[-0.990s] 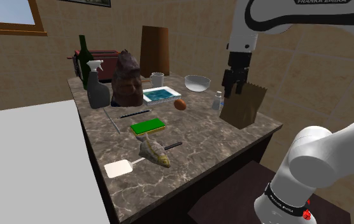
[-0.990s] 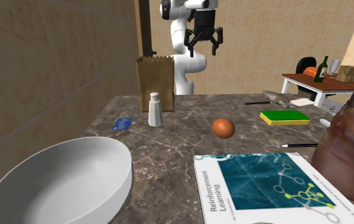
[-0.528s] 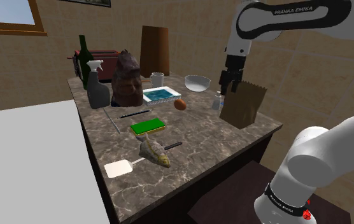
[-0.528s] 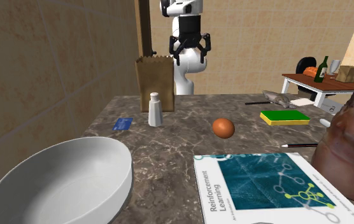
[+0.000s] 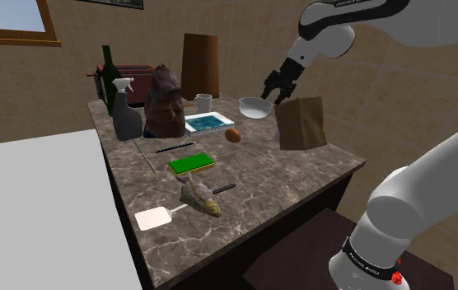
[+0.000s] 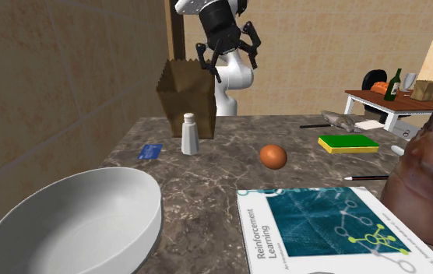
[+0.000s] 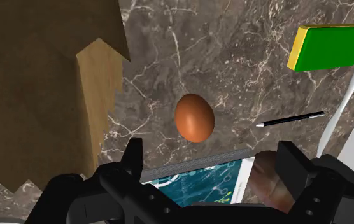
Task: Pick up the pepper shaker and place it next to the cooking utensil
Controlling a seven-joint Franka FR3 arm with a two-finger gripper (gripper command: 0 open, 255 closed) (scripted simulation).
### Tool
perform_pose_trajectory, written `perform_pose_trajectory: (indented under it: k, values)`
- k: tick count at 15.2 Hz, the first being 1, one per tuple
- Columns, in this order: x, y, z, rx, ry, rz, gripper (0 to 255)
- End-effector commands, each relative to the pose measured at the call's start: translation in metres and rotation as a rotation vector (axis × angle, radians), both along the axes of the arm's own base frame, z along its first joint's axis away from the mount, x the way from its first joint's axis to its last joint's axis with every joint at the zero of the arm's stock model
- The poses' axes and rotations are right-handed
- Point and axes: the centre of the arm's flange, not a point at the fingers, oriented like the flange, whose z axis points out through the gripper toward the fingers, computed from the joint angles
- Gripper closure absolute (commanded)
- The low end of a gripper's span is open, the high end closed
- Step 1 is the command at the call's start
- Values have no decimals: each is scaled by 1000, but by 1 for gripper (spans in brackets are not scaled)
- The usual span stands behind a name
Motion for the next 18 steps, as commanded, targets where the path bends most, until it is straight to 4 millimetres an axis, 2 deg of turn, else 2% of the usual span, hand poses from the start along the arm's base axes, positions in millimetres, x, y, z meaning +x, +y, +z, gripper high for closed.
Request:
perform_pose_trajectory:
  k: [1, 2, 8, 14, 18]
  values:
    - [0, 0, 0, 0, 0, 0, 0]
    - [0, 0, 0, 0, 0, 0, 0]
    - [29, -51, -33, -101, 200, -28, 0]
    - [50, -102, -63, -195, 387, -54, 0]
    - [48, -100, -84, -195, 387, -54, 0]
